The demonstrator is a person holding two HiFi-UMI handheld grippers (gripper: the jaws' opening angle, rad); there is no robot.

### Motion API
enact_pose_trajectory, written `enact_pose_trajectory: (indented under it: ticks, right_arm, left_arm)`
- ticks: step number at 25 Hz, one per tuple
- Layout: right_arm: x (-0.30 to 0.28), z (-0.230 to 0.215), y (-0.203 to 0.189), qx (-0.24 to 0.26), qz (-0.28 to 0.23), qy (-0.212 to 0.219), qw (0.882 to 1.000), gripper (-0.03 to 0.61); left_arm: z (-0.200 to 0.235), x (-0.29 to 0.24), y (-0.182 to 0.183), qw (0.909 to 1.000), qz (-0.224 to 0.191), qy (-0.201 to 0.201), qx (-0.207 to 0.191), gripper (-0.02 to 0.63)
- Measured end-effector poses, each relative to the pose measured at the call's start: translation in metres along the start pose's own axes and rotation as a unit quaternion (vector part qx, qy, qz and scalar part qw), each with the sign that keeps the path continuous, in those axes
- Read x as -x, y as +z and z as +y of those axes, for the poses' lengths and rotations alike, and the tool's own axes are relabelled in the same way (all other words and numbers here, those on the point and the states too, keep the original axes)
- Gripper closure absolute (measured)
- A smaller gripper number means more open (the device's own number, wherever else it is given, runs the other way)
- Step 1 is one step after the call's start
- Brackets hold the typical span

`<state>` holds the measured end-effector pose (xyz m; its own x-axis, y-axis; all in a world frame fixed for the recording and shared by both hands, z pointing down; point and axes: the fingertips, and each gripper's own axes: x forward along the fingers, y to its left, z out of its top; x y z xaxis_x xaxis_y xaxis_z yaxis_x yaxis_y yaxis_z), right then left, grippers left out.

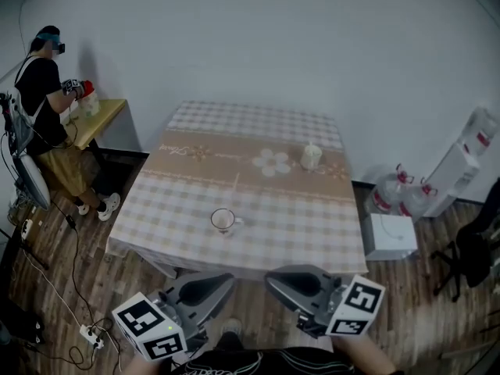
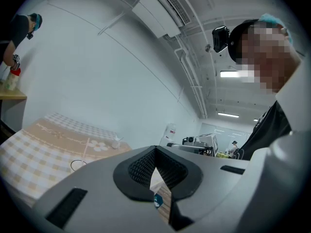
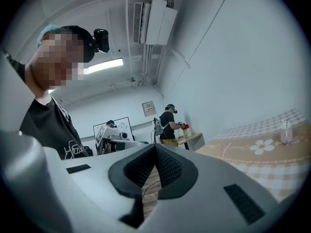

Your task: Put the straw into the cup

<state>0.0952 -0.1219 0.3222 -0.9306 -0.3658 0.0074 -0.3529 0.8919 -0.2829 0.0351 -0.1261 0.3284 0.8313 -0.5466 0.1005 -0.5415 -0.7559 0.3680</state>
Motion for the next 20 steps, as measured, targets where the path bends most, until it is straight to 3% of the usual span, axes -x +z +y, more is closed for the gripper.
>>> enact_pose_trajectory:
  ticks: [8,20]
  right_arm:
    - [0.036,0.040,0.008,0.018,-0.014,0.021,1.000,0.568]
    - [0.056,0.076,0.021,0.053,-0.023,0.033,0.998,0.568]
  left_arm:
    - [-0.059,0.008,-0.002,0.9996,-0.005,0.005,-0.027,0.617]
    - [-0.098,0.026,0.006,0.9974,-0.021,0.022,-0.065,0.617]
